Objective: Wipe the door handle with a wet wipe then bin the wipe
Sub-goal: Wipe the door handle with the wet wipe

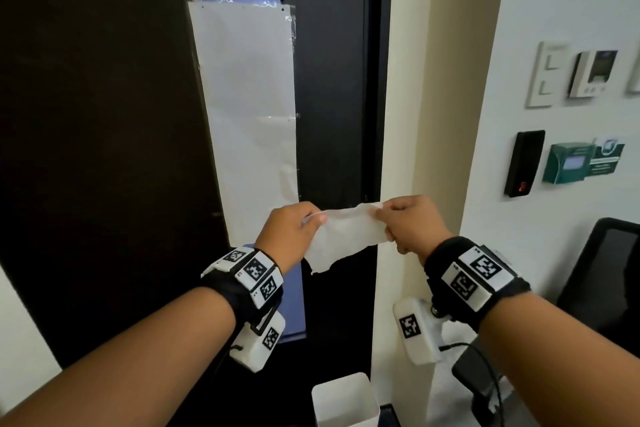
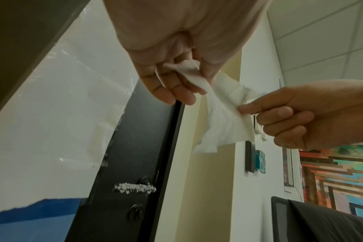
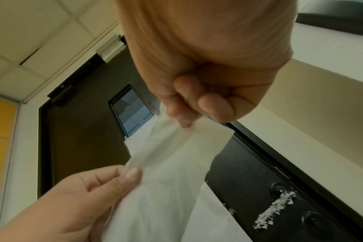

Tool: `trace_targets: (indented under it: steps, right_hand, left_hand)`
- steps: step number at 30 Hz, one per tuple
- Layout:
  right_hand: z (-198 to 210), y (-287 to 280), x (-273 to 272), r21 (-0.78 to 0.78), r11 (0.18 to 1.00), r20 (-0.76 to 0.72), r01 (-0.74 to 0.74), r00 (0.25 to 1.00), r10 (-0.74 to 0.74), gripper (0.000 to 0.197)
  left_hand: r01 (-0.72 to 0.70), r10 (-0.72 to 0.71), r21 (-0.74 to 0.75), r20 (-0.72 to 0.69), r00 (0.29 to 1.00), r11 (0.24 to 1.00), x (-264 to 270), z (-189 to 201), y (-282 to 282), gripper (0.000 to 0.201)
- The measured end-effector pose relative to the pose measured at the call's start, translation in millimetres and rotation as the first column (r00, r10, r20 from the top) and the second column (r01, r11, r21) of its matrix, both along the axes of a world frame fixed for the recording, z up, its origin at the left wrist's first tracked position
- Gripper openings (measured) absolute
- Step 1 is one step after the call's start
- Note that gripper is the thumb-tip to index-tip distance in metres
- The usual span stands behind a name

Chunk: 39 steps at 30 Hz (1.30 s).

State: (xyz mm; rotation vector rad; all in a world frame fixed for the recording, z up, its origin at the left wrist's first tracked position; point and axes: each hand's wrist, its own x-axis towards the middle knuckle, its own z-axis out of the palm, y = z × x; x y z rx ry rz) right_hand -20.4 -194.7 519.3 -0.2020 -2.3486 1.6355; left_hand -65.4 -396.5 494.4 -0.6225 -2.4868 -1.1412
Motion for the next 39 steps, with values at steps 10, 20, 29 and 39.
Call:
trace_targets:
  steps: [10, 20, 29, 39]
  right_hand:
    - [-5, 4, -68, -0.582, 0.813, 0.058, 0.009, 0.998, 0.030, 0.027]
    - [-43, 37, -191, -0.322, 0.943, -0.162, 0.085, 0.976, -0.143, 0.023]
    - [-63, 52, -250, -0.087, 0.985, -0.261, 0.146, 0.951, -0.164, 0.014]
    - [-111, 67, -276, -0.021, 0.977, -0.256, 0.214, 0.943, -0.212, 0.017]
  left_hand:
    - [0.030, -0.029, 0.033, -0.013, 0.999, 0.999, -64, -4, 23, 0.024]
    - [0.042, -0.041, -0.104, 0.012, 0.999, 0.994, -163, -27, 67, 0.032]
    - [-0.016, 0.038, -0.185, 0.116, 0.992, 0.983, -212, -63, 93, 0.031]
    - [0.106, -0.080, -0.297, 0.100, 0.992, 0.949, -239, -105, 106, 0.025]
